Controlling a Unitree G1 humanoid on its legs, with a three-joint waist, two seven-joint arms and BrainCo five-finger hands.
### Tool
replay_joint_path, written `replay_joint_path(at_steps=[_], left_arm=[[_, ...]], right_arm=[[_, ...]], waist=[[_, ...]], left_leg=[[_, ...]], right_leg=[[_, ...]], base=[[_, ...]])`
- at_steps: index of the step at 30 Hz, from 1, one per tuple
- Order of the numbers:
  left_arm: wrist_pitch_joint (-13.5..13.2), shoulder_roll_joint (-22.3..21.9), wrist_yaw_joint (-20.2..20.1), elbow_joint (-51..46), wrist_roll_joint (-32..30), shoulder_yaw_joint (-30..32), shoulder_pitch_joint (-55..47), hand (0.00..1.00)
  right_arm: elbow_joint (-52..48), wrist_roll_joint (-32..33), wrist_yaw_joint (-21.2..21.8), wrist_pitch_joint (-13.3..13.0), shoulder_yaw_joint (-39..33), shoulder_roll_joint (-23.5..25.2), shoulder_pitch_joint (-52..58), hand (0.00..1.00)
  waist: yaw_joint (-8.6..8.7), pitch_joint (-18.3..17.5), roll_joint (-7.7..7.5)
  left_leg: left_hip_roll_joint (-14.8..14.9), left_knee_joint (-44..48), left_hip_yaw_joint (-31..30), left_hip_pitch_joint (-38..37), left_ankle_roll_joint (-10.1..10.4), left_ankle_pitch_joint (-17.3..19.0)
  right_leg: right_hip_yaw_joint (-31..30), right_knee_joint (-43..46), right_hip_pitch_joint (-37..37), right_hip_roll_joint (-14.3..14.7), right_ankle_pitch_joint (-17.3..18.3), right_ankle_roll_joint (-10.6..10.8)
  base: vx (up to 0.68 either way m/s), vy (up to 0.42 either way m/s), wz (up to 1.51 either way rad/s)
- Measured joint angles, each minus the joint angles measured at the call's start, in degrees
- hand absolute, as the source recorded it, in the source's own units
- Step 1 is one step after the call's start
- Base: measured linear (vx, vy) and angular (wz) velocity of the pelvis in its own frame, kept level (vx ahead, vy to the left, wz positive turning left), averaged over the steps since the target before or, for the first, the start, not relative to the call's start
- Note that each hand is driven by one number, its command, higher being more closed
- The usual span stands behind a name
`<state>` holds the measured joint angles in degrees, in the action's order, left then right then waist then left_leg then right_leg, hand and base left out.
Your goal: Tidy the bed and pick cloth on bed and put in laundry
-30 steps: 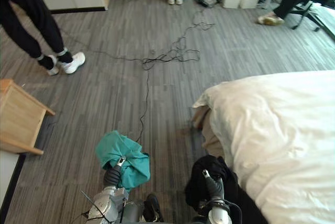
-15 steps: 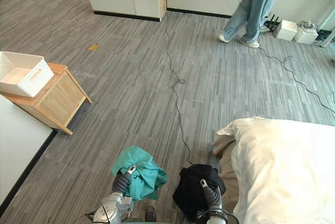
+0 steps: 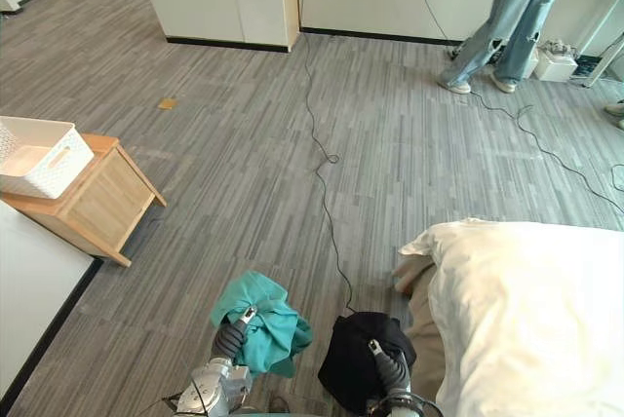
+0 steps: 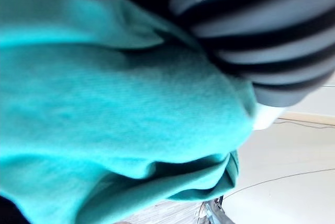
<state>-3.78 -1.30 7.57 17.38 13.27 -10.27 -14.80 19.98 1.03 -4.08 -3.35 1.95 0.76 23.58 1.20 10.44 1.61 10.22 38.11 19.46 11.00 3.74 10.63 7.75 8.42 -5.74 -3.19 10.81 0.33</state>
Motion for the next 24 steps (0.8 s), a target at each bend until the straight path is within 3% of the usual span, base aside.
replay_joint_path(at_steps=[1, 3, 6, 7, 8, 9, 10, 11, 12, 13, 14, 15, 16, 17, 19, 20, 21, 23, 24], left_arm=[[0.0, -0.5, 0.0, -0.3, 0.8, 0.6, 0.3, 1.00], [0.0, -0.9, 0.0, -1.7, 1.8, 0.9, 0.1, 1.00], [0.0, -1.6, -0.1, -3.3, 2.1, 1.3, 0.0, 1.00], [0.0, -1.9, -0.4, -4.9, 2.1, 1.2, 0.0, 1.00], [0.0, -2.0, -0.5, -5.6, 2.2, 1.4, -0.2, 1.00], [0.0, -2.2, -0.9, -6.0, 2.2, 1.5, -0.3, 1.00], [0.0, -2.3, -1.2, -6.1, 2.1, 1.6, -0.4, 1.00], [0.1, -2.3, -1.3, -6.2, 2.1, 1.4, -0.3, 1.00], [0.1, -2.2, -1.4, -6.1, 2.1, 1.4, -0.3, 1.00], [0.3, -2.0, -1.4, -6.1, 2.0, 1.3, -0.2, 1.00], [0.4, -2.0, -1.4, -6.1, 2.0, 1.2, -0.2, 1.00], [0.9, -1.9, -1.4, -6.1, 2.0, 0.7, -0.6, 1.00], [0.9, -1.8, -1.4, -6.1, 2.0, -0.4, -0.8, 1.00], [0.8, -1.7, -1.4, -6.1, 1.9, -1.1, -0.9, 1.00], [0.7, -0.7, -1.9, -5.9, 1.8, -3.5, -0.1, 1.00], [0.7, -0.4, -2.2, -5.6, 1.6, -3.9, 0.8, 1.00], [0.7, -0.1, -2.4, -4.5, 1.0, -4.7, 2.4, 1.00], [0.7, -0.2, -2.5, -2.6, 0.2, -5.6, 5.1, 1.00], [0.7, -0.2, -2.5, -2.0, -0.1, -5.6, 6.0, 1.00]], right_arm=[[-0.5, 0.7, 0.6, 0.0, 0.3, -0.6, -0.2, 1.00], [-1.3, 1.3, 0.6, 0.0, 0.1, -2.0, -1.5, 1.00], [-1.3, 1.7, 0.7, 0.0, 0.1, -2.9, -4.8, 1.00], [-1.4, 1.7, 1.1, 0.0, 0.1, -3.1, -6.2, 1.00], [-1.3, 1.7, 1.4, 0.0, 0.2, -3.1, -6.4, 1.00], [-1.2, 1.7, 1.8, 0.0, 0.2, -3.1, -6.6, 1.00], [-1.7, 1.5, 2.2, -0.1, 0.2, -3.0, -7.0, 1.00], [-2.0, 1.3, 2.7, -0.1, 0.1, -2.9, -7.0, 1.00], [-2.0, 1.1, 3.0, -0.1, 0.0, -2.7, -7.1, 1.00], [-2.0, 1.0, 3.3, -0.1, -0.2, -1.6, -7.1, 1.00], [-2.0, 1.0, 3.3, -0.1, -0.2, -1.5, -7.0, 1.00], [-2.0, 1.0, 3.3, -0.2, -0.2, -1.1, -6.4, 1.00], [-2.2, 1.0, 3.4, -0.3, -0.1, -1.2, -5.5, 1.00], [-2.5, 1.0, 3.5, -0.3, -0.2, -1.2, -4.8, 1.00], [-5.2, 1.1, 4.1, -0.7, -0.1, -0.8, -2.9, 1.00], [-5.5, 1.1, 4.1, -0.8, -0.2, -0.7, -2.8, 1.00], [-5.5, 1.1, 4.1, -0.8, -0.4, -0.7, -2.9, 1.00], [-5.5, 1.2, 4.1, -0.7, -1.2, -0.8, -3.8, 1.00], [-5.5, 1.2, 4.0, -0.7, -1.5, -0.7, -4.1, 1.00]], waist=[[-0.40, 0.2, -0.26], [-0.59, 0.3, -0.11], [-1.19, 0.3, -0.34], [-2.19, 0.3, -0.19], [-2.53, 0.4, -0.33], [-2.57, 0.0, -1.27], [-2.36, -0.3, -2.57], [-2.37, -0.3, -3.08], [-2.31, -0.2, -3.56], [-2.06, 0.5, -4.98], [-2.02, 0.7, -5.18], [-1.76, 0.9, -4.87], [-1.41, 1.2, -3.43], [-1.12, 1.1, -2.30], [1.47, 0.8, -0.16], [1.77, 0.9, -0.28], [2.06, 1.0, -0.25], [2.06, 1.6, 0.88], [2.01, 1.8, 1.23]], left_leg=[[1.6, 3.8, 2.4, 2.8, 0.1, 0.5], [2.0, 2.2, 6.2, 6.1, -0.3, 1.7], [0.7, -6.9, 11.2, 10.6, -0.2, 1.1], [-0.6, -14.5, 11.9, 11.4, -0.3, -0.6], [-0.9, -15.7, 11.9, 11.3, -3.3, -3.5], [-2.4, -14.6, 11.7, 11.0, -8.0, -4.3], [-3.3, -10.5, 11.9, 11.2, -11.6, -0.8], [-3.7, -8.9, 11.9, 10.5, -11.6, 1.3], [-4.4, -9.0, 11.8, 9.1, -11.5, 2.6], [-6.9, -11.5, 11.3, 3.6, -11.2, 4.7], [-7.3, -12.1, 11.0, 2.4, -11.2, 5.0], [-8.6, -15.6, 9.4, -3.5, -10.4, 5.8], [-9.0, -20.4, 6.7, -9.7, -10.1, 5.8], [-8.9, -22.8, 5.2, -12.3, -9.5, 5.4], [-8.5, -29.1, -0.6, -18.4, -7.0, 3.8], [-8.5, -29.2, -2.0, -18.9, -6.9, 3.8], [-8.2, -29.1, -4.0, -19.6, -5.4, 4.0], [-6.1, -29.2, -6.2, -21.5, -1.5, 6.0], [-4.9, -29.5, -7.2, -23.5, 1.0, 7.5]], right_leg=[[1.0, -1.3, -1.1, -0.7, 0.1, 0.2], [1.9, -2.9, -2.2, -2.1, 0.5, 0.8], [2.7, -4.6, -3.2, -5.2, 1.9, 3.0], [3.3, -4.8, -4.1, -6.1, 3.4, 5.1], [3.5, -4.6, -4.8, -6.5, 4.0, 6.6], [4.1, -3.9, -6.0, -8.1, 4.8, 8.0], [4.9, 1.8, -5.3, -10.3, 4.8, 8.4], [4.6, 9.0, -3.1, -11.7, 4.3, 9.0], [4.3, 15.0, -1.2, -12.8, 3.5, 9.2], [2.5, 33.7, 4.9, -15.9, -1.4, 6.3], [2.4, 37.7, 5.9, -16.3, -1.8, 6.0], [3.3, 48.7, 8.8, -16.9, -1.3, 5.1], [5.7, 53.8, 10.8, -15.5, 0.3, 2.9], [7.2, 54.5, 12.1, -14.4, 1.4, 2.1], [12.4, 49.3, 19.4, -11.6, 5.9, 1.8], [12.9, 45.6, 21.4, -11.5, 6.3, 2.2], [12.4, 36.2, 25.5, -11.1, 6.2, 2.5], [10.7, 20.1, 29.7, -10.5, 0.7, 2.8], [7.7, 8.9, 30.6, -10.6, -5.4, 3.2]], base=[[0.13, -0.019, 0.48], [0.20, 0.052, 0.29], [0.39, 0.176, 0.17], [0.46, 0.256, 0.09], [0.63, 0.309, 0.09], [0.61, 0.249, 0.27], [0.78, 0.321, 0.33], [0.67, 0.292, 0.32], [0.66, 0.311, 0.22], [0.51, 0.224, 0.19], [0.62, 0.216, 0.30], [0.61, 0.155, 0.32], [0.62, 0.149, 0.42], [0.65, 0.123, 0.73], [0.66, 0.025, 1.28], [0.62, -0.122, 1.36], [0.59, -0.214, 1.22], [0.59, -0.269, 1.20], [0.64, -0.358, 1.16]])
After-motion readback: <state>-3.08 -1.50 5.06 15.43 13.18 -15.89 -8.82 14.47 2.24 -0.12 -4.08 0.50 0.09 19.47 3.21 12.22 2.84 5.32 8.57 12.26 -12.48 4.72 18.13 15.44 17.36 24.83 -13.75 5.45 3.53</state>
